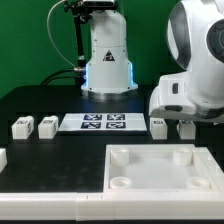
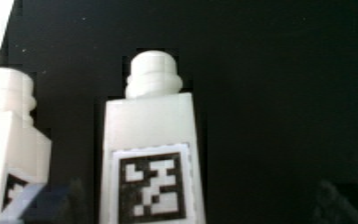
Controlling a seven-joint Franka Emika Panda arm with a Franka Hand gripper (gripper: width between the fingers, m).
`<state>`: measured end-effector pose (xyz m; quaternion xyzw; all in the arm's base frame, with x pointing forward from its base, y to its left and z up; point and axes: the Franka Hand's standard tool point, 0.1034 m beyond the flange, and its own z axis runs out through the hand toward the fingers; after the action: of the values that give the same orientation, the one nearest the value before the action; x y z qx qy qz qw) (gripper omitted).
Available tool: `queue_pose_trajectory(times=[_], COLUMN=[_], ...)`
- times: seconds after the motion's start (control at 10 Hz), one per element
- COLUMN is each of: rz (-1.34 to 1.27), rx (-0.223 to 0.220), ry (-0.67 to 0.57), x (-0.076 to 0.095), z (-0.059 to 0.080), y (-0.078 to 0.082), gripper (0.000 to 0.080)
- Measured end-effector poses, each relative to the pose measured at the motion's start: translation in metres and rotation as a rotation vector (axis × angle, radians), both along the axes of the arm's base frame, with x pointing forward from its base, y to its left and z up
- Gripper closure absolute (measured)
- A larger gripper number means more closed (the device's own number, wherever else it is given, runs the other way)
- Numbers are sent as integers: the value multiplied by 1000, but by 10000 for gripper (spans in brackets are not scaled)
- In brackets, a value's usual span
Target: Assemble one leg
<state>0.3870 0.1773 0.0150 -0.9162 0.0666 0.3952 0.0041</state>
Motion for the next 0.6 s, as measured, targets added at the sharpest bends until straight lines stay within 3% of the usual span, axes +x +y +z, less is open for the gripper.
queue_pose_trajectory(times=[0.4,0.6], rz=[2,1], rx=[-2,-2], ry=[28,28], x=[-5,-5], z=[-9,-9], y=[0,-1], gripper=[151,416])
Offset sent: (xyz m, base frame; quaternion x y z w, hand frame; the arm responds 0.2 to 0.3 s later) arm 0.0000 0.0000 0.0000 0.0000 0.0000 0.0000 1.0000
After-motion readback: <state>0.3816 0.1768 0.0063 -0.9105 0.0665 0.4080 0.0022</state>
